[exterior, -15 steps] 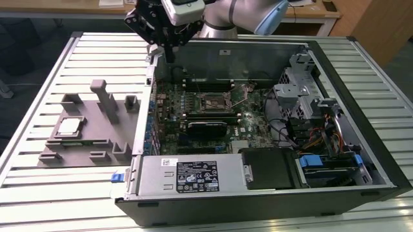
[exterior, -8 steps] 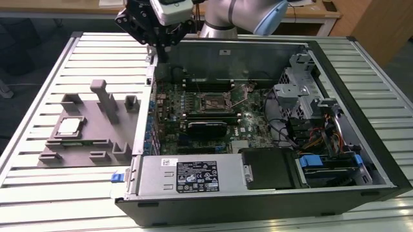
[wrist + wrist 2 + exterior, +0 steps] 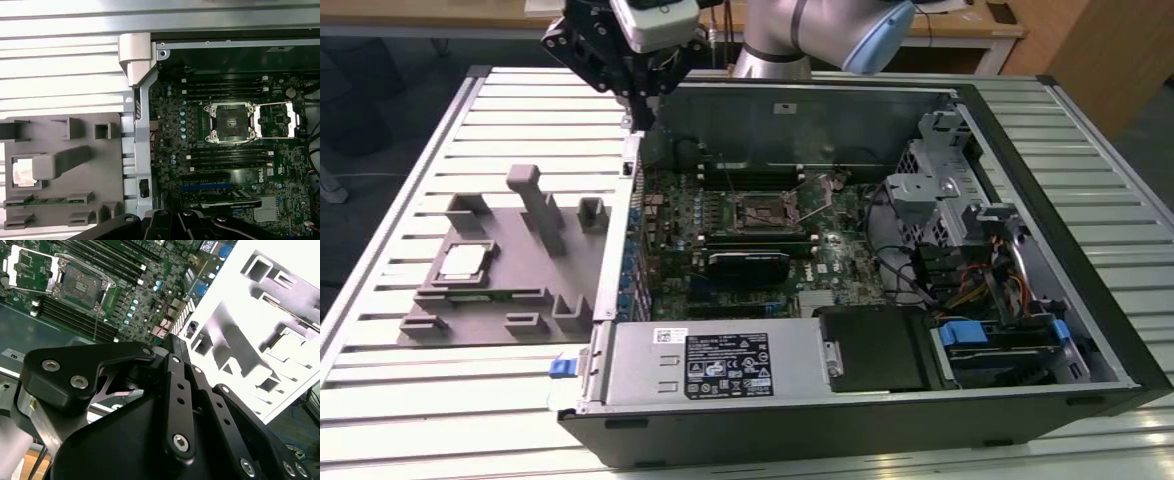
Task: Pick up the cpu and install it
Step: 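Reach for the cpu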
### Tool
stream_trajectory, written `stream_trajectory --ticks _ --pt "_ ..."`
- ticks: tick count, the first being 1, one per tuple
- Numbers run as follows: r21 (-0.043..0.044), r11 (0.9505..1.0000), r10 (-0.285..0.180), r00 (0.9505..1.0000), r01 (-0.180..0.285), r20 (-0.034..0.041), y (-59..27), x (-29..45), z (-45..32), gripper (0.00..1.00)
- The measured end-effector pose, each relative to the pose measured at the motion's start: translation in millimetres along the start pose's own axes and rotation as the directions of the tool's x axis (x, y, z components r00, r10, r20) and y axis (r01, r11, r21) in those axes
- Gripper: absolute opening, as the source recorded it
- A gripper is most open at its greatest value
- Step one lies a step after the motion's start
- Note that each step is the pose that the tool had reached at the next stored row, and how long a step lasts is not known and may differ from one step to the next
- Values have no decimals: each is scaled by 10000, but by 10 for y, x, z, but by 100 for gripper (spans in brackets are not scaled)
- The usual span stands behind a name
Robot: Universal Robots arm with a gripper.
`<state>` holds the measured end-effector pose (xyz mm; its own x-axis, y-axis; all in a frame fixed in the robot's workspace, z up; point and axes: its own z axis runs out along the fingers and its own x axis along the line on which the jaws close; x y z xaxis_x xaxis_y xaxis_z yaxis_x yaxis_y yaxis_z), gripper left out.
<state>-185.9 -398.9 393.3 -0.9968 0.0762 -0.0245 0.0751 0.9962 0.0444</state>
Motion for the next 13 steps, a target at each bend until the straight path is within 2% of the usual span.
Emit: stream_trajectory --ticks 7,13 --pt "0 10000 0 10000 0 0 -9 115 -3 11" --pt "1 10000 0 10000 0 -1 -20 264 1 11"
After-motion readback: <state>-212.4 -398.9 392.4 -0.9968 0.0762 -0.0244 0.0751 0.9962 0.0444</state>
